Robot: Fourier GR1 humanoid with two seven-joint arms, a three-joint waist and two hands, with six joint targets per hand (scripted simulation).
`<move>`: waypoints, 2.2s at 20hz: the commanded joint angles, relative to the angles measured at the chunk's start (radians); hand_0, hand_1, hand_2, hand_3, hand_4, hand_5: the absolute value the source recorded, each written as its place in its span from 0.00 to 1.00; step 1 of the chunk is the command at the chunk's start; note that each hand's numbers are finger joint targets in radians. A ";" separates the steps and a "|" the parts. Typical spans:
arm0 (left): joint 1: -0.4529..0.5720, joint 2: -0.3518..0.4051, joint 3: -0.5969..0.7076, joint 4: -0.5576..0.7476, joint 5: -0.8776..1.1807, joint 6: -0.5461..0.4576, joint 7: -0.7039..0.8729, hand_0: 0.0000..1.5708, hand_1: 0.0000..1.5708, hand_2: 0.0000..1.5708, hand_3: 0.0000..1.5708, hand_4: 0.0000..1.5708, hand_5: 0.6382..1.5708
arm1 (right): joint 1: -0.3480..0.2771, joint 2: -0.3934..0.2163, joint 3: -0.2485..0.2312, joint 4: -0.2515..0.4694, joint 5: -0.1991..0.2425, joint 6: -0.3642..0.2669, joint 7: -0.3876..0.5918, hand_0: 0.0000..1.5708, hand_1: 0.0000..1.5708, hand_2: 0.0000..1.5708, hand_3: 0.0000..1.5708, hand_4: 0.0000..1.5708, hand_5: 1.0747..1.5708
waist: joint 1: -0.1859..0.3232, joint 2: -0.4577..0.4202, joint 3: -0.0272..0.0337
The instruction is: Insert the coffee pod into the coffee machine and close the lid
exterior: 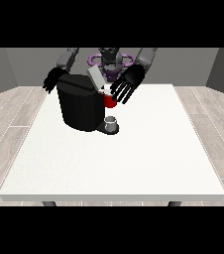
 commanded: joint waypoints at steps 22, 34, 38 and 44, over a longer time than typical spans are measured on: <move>0.237 -0.225 0.182 -0.054 0.226 0.001 -0.003 0.00 0.00 0.00 0.00 0.05 1.00 | 0.205 0.000 -0.053 0.073 -0.042 0.006 -0.024 0.00 0.00 0.00 0.00 0.27 1.00 | 0.167 -0.329 -0.0034; 0.500 -0.329 0.321 -0.073 0.450 -0.072 -0.058 0.00 0.00 0.00 0.00 0.14 1.00 | 0.232 -0.092 -0.020 -0.035 -0.047 0.112 0.046 0.00 0.00 0.00 0.00 0.24 1.00 | 0.269 -0.500 -0.0024; 0.553 -0.375 0.307 -0.094 0.470 -0.081 -0.046 0.00 0.00 0.00 0.00 0.00 1.00 | 0.161 -0.143 -0.018 -0.082 -0.033 0.128 0.095 0.00 0.00 0.00 0.00 0.00 1.00 | 0.318 -0.524 -0.0018; 0.635 -0.447 0.285 -0.184 0.524 -0.100 -0.050 0.00 0.00 0.00 0.00 0.04 1.00 | 0.127 -0.144 -0.013 -0.077 -0.045 0.153 0.130 0.00 0.00 0.00 0.00 0.00 1.00 | 0.410 -0.526 -0.0012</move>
